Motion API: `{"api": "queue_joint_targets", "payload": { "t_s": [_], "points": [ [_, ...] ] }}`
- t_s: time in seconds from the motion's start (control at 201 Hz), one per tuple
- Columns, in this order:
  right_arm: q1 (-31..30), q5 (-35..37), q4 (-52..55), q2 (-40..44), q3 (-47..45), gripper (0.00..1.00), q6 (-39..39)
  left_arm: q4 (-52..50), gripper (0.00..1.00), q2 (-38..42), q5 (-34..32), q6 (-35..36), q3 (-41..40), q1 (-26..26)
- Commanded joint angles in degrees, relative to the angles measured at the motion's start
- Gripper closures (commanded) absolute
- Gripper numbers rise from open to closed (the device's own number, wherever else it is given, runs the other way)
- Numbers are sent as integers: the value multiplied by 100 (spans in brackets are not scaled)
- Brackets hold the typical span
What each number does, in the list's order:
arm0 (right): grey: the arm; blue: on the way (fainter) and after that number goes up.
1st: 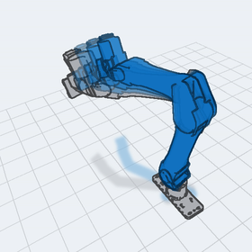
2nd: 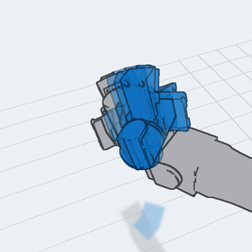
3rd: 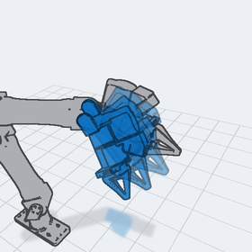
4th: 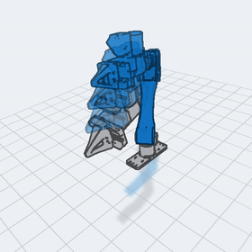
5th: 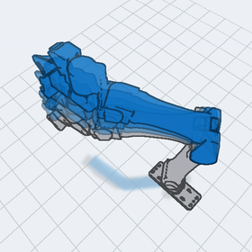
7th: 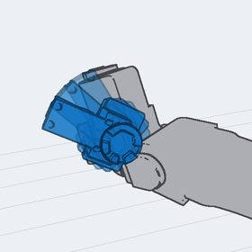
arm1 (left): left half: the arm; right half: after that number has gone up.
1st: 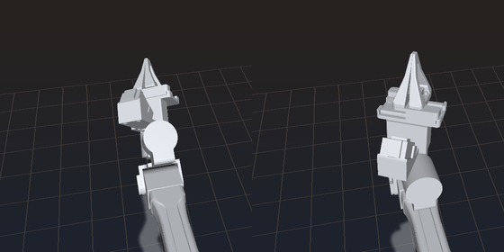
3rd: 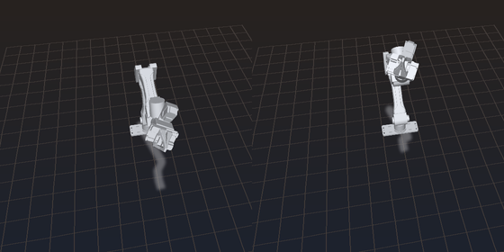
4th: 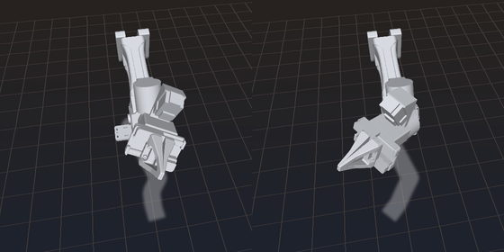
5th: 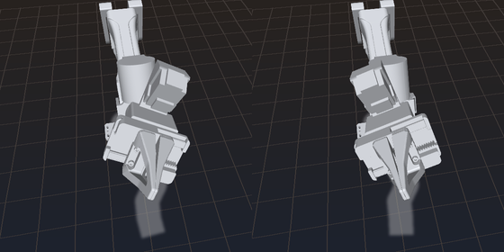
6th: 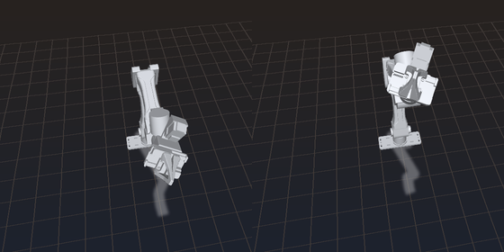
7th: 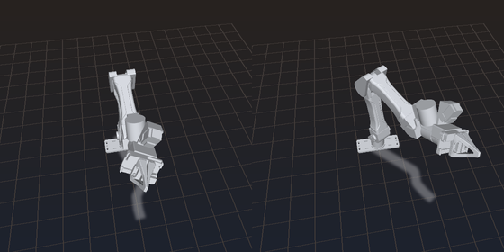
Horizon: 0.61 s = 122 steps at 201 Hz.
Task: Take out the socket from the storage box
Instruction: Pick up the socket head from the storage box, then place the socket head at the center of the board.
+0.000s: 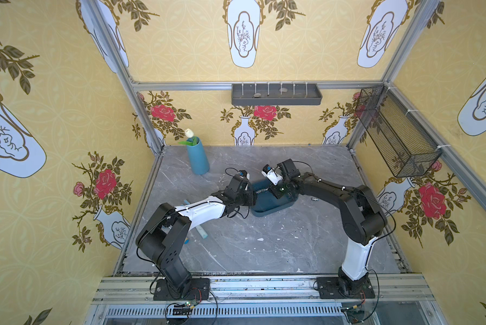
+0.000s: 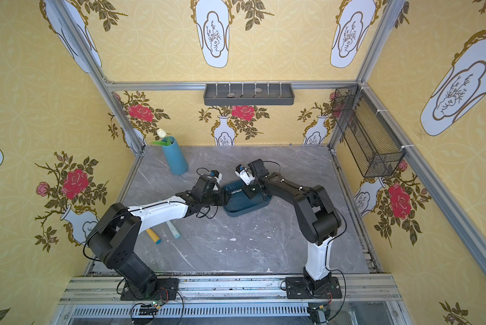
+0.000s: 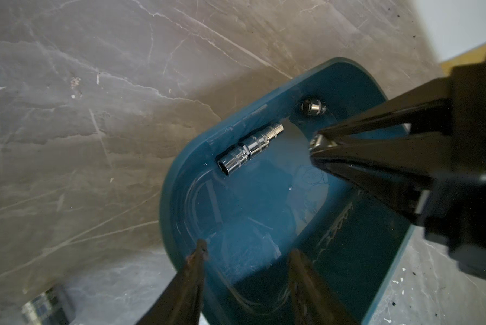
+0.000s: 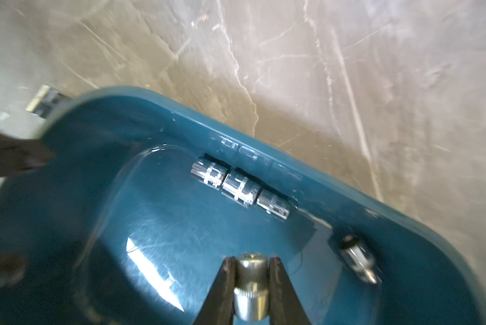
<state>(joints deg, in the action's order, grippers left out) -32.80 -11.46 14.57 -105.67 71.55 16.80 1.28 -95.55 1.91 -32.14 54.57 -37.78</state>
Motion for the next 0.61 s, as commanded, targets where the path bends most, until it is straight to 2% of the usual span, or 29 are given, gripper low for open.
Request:
{"api": "queue_joint_targets", "payload": {
  "t_s": [0.0, 0.274, 0.602],
  "points": [
    [231, 121, 2, 452, -208, 83, -454, -78, 46, 18, 2, 39, 9, 7],
    [1385, 647, 385, 1336, -775, 85, -1846, -152, 46, 56, -69, 251, 206, -1],
    [1696, 1406, 678, 1301, -1478, 84, -2723, -183, 45, -25, -6, 252, 370, -19]
  ]
}}
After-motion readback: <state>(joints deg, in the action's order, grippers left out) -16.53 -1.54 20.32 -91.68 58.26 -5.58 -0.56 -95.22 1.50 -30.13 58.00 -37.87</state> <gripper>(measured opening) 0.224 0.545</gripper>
